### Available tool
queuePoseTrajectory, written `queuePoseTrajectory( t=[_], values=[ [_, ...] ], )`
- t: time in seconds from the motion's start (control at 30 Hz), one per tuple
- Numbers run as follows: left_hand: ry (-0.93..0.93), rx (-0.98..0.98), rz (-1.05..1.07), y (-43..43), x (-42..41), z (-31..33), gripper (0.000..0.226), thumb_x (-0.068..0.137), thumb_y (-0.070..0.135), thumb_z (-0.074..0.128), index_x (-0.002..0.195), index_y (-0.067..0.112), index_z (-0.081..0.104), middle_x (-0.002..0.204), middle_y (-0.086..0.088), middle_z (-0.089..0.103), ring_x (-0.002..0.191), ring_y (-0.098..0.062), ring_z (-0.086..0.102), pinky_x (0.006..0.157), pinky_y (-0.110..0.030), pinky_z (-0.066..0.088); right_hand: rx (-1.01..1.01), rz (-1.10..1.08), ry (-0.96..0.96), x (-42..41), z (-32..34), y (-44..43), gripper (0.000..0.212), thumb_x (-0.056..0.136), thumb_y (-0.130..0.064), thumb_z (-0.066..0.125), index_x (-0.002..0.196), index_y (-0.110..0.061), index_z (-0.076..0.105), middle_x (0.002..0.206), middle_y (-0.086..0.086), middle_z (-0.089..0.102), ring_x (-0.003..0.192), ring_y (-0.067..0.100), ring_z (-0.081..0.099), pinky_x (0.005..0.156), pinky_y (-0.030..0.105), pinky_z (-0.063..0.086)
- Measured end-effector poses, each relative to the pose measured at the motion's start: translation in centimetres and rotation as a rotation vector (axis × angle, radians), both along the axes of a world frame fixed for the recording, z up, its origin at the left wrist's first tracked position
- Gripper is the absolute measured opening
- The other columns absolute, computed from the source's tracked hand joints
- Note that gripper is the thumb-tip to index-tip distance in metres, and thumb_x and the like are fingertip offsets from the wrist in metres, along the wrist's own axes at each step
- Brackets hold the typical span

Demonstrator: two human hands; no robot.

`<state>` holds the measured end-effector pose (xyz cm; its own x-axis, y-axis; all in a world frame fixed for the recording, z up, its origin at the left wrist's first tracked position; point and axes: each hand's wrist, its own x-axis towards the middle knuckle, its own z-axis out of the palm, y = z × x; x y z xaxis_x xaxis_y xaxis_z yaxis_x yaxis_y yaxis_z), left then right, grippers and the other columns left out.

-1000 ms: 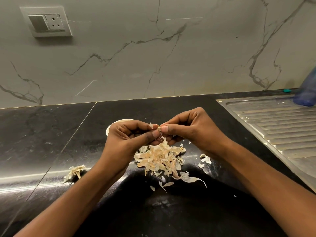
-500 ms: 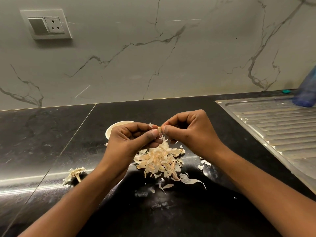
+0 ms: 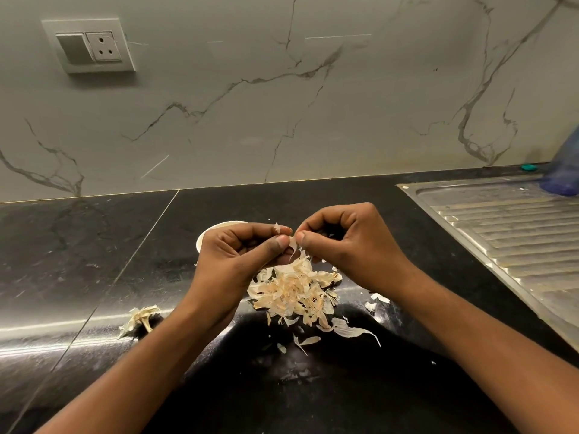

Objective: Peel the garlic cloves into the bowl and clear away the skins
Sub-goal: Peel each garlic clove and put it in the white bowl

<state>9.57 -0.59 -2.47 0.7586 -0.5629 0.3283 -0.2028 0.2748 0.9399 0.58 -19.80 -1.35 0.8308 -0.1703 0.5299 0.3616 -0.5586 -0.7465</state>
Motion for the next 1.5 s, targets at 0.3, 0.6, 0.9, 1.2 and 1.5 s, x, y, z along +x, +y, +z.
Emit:
queuePoseTrajectory(
  t=[0.3, 0.6, 0.9, 1.2, 1.5],
  values=[
    [0.112, -0.097, 0.059, 0.39, 0.57, 0.53, 0.027, 0.080, 0.010, 0.076, 0.105, 0.000, 0.077, 0.100, -0.021, 0.079, 0.094, -0.035, 0.078, 0.082, -0.030, 0.064, -0.024, -0.023, 0.008, -0.07, 0.24, -0.70, 0.005, 0.091, -0.013, 0.083, 0.091, -0.008, 0.082, 0.077, -0.004, 0.077, 0.068, 0.014, 0.074, 0.066, 0.026, 0.063],
    [0.075, -0.063, 0.043, 0.17, 0.55, -0.03, 0.029, 0.080, 0.003, 0.077, 0.108, -0.004, 0.075, 0.103, -0.022, 0.078, 0.098, -0.038, 0.078, 0.085, -0.034, 0.064, -0.063, -0.010, 0.052, 0.22, -0.11, -0.81, 0.017, 0.093, -0.004, 0.074, 0.104, -0.012, 0.084, 0.085, 0.003, 0.081, 0.076, 0.031, 0.078, 0.072, 0.054, 0.066],
    [0.039, -0.022, 0.043, 0.01, 0.13, 0.09, 0.028, 0.074, 0.005, 0.082, 0.099, -0.005, 0.076, 0.099, -0.021, 0.079, 0.096, -0.037, 0.078, 0.087, -0.040, 0.065, -0.131, -0.007, 0.051, 0.22, -0.04, -0.05, 0.011, 0.091, -0.016, 0.083, 0.101, -0.011, 0.083, 0.082, -0.007, 0.079, 0.073, 0.005, 0.075, 0.067, 0.017, 0.058],
    [-0.157, 0.079, 0.016, -0.02, 0.02, 0.19, 0.023, 0.085, 0.003, 0.075, 0.107, -0.004, 0.077, 0.095, -0.013, 0.080, 0.085, -0.032, 0.079, 0.079, -0.035, 0.066, -0.210, -0.008, -0.046, -0.11, -0.16, 0.05, 0.009, 0.093, -0.012, 0.078, 0.085, -0.011, 0.081, 0.069, -0.001, 0.073, 0.059, 0.021, 0.067, 0.055, 0.046, 0.056],
    [0.137, 0.091, -0.142, 0.24, -0.20, 0.54, 0.021, 0.078, 0.005, 0.075, 0.096, -0.002, 0.081, 0.086, -0.024, 0.075, 0.072, -0.026, 0.072, 0.068, -0.025, 0.061, -0.183, 0.133, 0.000, -0.17, 0.14, -0.32, 0.016, 0.092, -0.014, 0.070, 0.078, -0.005, 0.072, 0.068, 0.010, 0.065, 0.062, 0.029, 0.061, 0.056, 0.047, 0.052]
  ],
)
